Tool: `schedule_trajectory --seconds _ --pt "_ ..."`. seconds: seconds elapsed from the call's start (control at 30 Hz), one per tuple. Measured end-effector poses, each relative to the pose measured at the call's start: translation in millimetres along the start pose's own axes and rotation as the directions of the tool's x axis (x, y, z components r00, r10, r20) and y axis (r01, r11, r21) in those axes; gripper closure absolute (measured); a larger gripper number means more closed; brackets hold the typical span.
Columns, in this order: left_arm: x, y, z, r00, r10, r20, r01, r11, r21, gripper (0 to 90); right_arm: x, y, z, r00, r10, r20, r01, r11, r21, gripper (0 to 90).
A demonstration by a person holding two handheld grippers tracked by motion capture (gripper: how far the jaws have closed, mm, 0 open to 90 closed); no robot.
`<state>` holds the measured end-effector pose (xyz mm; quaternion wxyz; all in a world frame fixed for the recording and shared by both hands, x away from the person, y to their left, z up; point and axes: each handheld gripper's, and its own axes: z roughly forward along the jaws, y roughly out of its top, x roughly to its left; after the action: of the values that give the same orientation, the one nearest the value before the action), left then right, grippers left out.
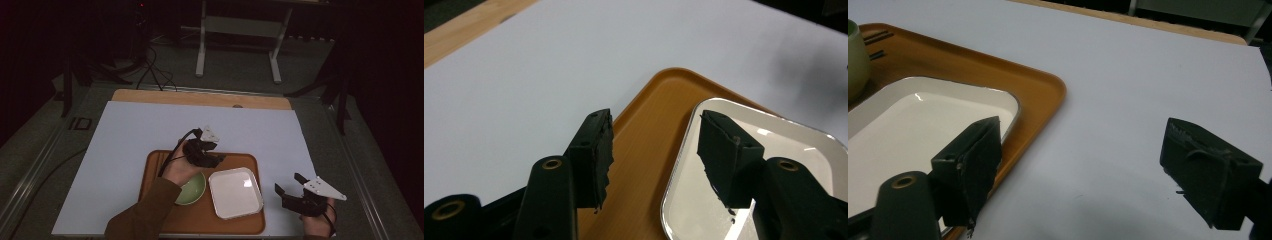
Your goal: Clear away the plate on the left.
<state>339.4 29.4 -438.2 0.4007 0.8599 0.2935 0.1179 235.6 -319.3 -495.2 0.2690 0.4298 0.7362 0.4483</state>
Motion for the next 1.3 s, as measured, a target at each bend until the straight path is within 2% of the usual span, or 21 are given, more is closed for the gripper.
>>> schedule_trajectory --seconds 0.17,0.2,0.37,0.47,0.53,0.6,0.63,0.67,0.7,0.73,0.77,0.8,0.83,0.87,0.9,0.97,1.03,1.2,1.23,1.27,1.3 --pt "6.6 -9.2 -16.0 0.9985 -0.04 -0.038 0.038 0.9984 -0.042 47.7 0.1 -0.2 -0.4 1.0 0.003 0.001 -0.003 1.0 0.0 16.8" --pt "8.7 -15.2 -24.3 0.9968 -0.057 -0.055 0.054 0.9964 -0.065 47.6 0.2 -0.2 -0.4 1.0 0.002 0.001 -0.002 1.0 0.001 16.8" --pt "12.2 -30.3 -41.1 0.9909 -0.074 -0.112 0.063 0.9931 -0.099 47.7 0.4 -0.4 -0.5 1.0 0.003 0.001 -0.003 1.0 0.001 16.8" --pt "14.9 -37.5 -49.2 0.989 -0.088 -0.119 0.073 0.9902 -0.119 47.6 0.8 -0.4 -0.5 1.0 0.002 -0.001 -0.002 1.0 0.002 16.8" --pt "17.2 -43.6 -57.3 0.9854 -0.1 -0.137 0.081 0.9866 -0.142 47.3 0.8 -0.4 -0.3 1.0 -0.001 0.0 0.001 1.0 0.004 16.8" --pt "19.9 -52.8 -70.9 0.9781 -0.122 -0.169 0.091 0.98 -0.177 46.0 0.9 -0.5 -0.4 1.0 0.002 0.0 -0.002 1.0 0.003 16.8" --pt "19.9 -52.8 -70.9 0.9781 -0.122 -0.169 0.091 0.98 -0.177 45.9 0.9 -0.5 -0.4 1.0 0.002 0.0 -0.002 1.0 0.003 16.8" --pt "20.0 -55.2 -74.3 0.9749 -0.128 -0.182 0.094 0.9782 -0.185 45.9 0.7 -0.5 -0.3 1.0 0.003 0.001 -0.003 1.0 0.003 16.8" --pt "20.5 -62.6 -83.0 0.9672 -0.14 -0.212 0.097 0.974 -0.205 44.8 0.8 -0.5 -0.4 1.0 0.002 0.001 -0.002 1.0 0.003 16.8" --pt "20.5 -62.6 -83.0 0.9672 -0.14 -0.212 0.097 0.974 -0.205 44.6 0.8 -0.5 -0.4 1.0 0.002 0.001 -0.002 1.0 0.003 16.8" --pt "20.9 -66.8 -87.2 0.9626 -0.149 -0.226 0.099 0.9712 -0.217 44.5 0.9 -0.5 -0.4 1.0 0.0 0.001 0.0 1.0 0.003 16.8" --pt "21.7 -75.9 -94.7 0.9543 -0.165 -0.249 0.105 0.9663 -0.235 44.4 0.9 -0.5 -0.3 1.0 0.0 0.001 0.0 1.0 0.003 16.8" --pt "21.7 -75.9 -94.7 0.9543 -0.165 -0.249 0.105 0.9663 -0.235 44.2 0.9 -0.5 -0.3 1.0 0.0 0.001 0.0 1.0 0.003 16.8" --pt "22.5 -84.6 -99.9 0.9456 -0.177 -0.273 0.109 0.9633 -0.245 43.8 1.0 -0.5 -0.3 1.0 0.0 0.0 0.0 1.0 0.003 16.8" --pt "22.5 -84.6 -99.9 0.9456 -0.177 -0.273 0.109 0.9633 -0.245 43.5 1.0 -0.5 -0.3 1.0 -0.001 0.001 0.001 1.0 0.004 16.8" --pt "24.9 -96.8 -106.1 0.9367 -0.186 -0.297 0.115 0.9637 -0.241 42.8 1.0 -0.5 -0.2 1.0 -0.002 0.0 0.002 1.0 0.003 16.8" --pt "26.0 -100.8 -108.0 0.9341 -0.194 -0.3 0.123 0.9628 -0.24 41.0 1.1 -0.6 -0.2 1.0 -0.003 0.0 0.003 1.0 0.003 16.8" --pt "30.3 -127.3 -122.2 0.9121 -0.24 -0.333 0.154 0.9521 -0.264 40.5 1.1 -0.7 -0.1 1.0 -0.003 0.001 0.003 1.0 0.004 16.8" --pt "30.3 -127.3 -122.2 0.9121 -0.24 -0.333 0.154 0.9521 -0.264 40.3 1.1 -0.6 -0.1 1.0 -0.004 0.001 0.004 1.0 0.004 16.8" --pt "31.0 -137.0 -127.6 0.901 -0.261 -0.346 0.165 0.9452 -0.282 39.7 1.1 -0.7 0.0 1.0 -0.004 0.001 0.004 1.0 0.003 16.8" --pt "31.0 -137.0 -127.6 0.901 -0.261 -0.346 0.165 0.9452 -0.282 39.4 1.2 -0.7 0.1 1.0 -0.005 0.001 0.005 1.0 0.003 16.8"
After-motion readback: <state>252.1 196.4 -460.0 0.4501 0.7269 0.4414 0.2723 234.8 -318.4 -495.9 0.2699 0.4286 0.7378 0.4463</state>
